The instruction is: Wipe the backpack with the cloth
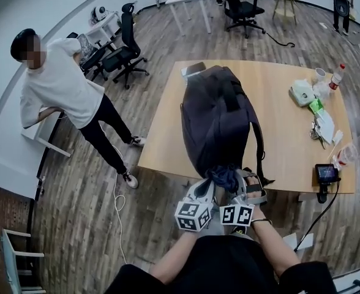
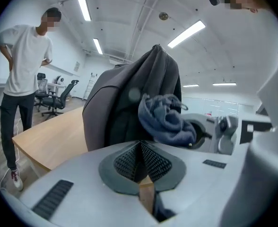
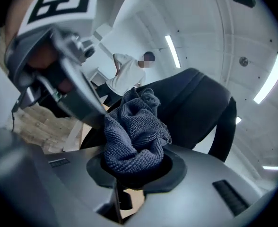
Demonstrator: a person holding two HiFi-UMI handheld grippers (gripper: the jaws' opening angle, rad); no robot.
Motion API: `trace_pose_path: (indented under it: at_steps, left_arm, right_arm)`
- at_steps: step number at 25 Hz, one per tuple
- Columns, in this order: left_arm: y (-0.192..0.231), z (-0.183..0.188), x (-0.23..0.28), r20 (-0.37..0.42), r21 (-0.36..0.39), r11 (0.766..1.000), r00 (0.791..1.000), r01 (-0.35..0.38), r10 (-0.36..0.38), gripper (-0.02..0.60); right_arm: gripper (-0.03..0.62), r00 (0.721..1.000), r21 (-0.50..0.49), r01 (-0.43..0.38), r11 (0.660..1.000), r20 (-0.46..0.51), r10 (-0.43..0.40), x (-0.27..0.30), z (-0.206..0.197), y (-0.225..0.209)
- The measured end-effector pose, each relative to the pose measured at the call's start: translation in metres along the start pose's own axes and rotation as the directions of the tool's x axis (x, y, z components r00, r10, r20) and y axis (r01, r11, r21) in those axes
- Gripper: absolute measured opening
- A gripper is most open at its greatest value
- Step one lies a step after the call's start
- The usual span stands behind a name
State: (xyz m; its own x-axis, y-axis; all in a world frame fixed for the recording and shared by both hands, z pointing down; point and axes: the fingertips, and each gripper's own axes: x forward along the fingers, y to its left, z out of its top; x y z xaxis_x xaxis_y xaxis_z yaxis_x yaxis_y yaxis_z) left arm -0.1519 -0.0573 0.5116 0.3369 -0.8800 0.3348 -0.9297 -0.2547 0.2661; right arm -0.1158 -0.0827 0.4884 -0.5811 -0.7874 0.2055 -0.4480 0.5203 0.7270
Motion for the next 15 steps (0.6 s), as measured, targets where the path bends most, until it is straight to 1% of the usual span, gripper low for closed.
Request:
trace_pose_path:
  at_steps: [2, 6, 9, 12, 15]
  left_arm:
    - [0.006, 0.000, -0.007, 0.005, -0.004, 1.000, 1.000, -0.014, 0.014, 0.017]
    - [0.017, -0.003, -0.016, 0.005, -0.015, 0.999, 0.999, -0.041, 0.041, 0.016]
    - [0.021, -0.005, -0.022, 0.001, -0.022, 0.998, 0.999, -0.050, 0.050, 0.017]
    - [0.022, -0.005, -0.022, 0.001, -0.023, 0.998, 0.999, -0.051, 0.051, 0.016]
    - [0.023, -0.007, -0.022, -0.006, -0.031, 0.998, 0.999, -0.053, 0.053, 0.016]
  right_arm:
    - [0.097, 1.000, 0.029, -0.015, 0.999, 0.004, 0.015, -0.001, -0.007, 0.013]
    - [0.097, 0.997, 0.082, -0.072, 0.994, -0.006, 0.073, -0.004, -0.015, 0.028]
    - [0.097, 0.997, 0.104, -0.073, 0.992, -0.010, 0.074, -0.006, -0.015, 0.034]
    - [0.097, 0.995, 0.085, -0.102, 0.991, -0.012, 0.103, -0.004, -0.006, 0.044]
    - [0.097, 0.985, 0.049, -0.166, 0.985, -0.040, 0.168, -0.005, -0.010, 0.070]
